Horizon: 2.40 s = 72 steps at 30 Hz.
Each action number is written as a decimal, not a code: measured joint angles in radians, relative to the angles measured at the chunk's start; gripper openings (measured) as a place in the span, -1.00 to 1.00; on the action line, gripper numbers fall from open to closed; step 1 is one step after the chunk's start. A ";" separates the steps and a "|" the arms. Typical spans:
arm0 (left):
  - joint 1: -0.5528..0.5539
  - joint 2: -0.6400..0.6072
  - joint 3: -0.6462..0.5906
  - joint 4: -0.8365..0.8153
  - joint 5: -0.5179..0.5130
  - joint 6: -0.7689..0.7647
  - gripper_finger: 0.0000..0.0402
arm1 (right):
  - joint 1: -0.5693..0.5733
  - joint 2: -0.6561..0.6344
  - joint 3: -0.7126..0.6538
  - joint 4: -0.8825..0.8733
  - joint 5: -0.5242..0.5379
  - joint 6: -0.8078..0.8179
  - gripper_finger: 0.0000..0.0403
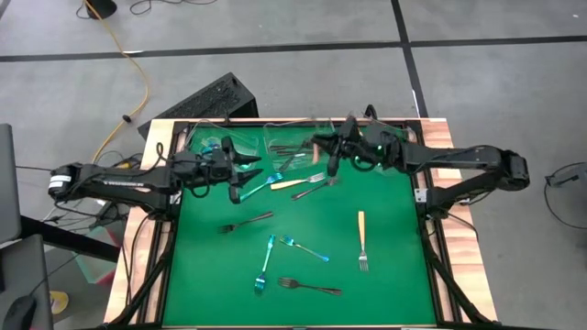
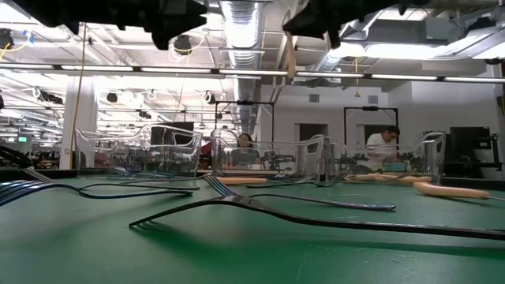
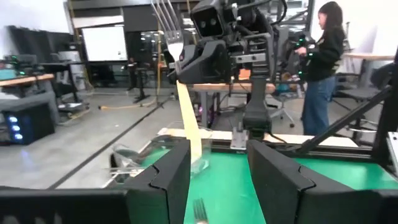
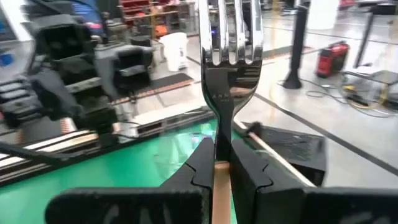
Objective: Sort silverware by color (type)
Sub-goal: Put the yellow fork into the right transparent bin
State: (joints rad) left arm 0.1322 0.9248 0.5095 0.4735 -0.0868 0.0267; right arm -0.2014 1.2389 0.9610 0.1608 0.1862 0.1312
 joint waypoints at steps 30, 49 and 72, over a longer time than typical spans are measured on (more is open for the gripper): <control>0.000 -0.116 0.000 -0.197 -0.086 -0.023 -0.28 | -0.338 -0.036 0.000 -0.443 0.118 0.016 -0.77; 0.000 -0.116 -0.001 -0.225 -0.086 -0.041 -0.28 | -0.375 -0.007 -0.048 -0.794 0.269 -0.069 -0.77; 0.000 -0.116 -0.001 -0.232 -0.090 -0.054 -0.28 | -0.456 -0.007 -0.199 -0.642 0.204 -0.079 -0.77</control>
State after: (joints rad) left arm 0.1326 0.8085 0.5087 0.2420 -0.1772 -0.0273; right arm -0.6578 1.2324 0.7616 -0.4816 0.3897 0.0520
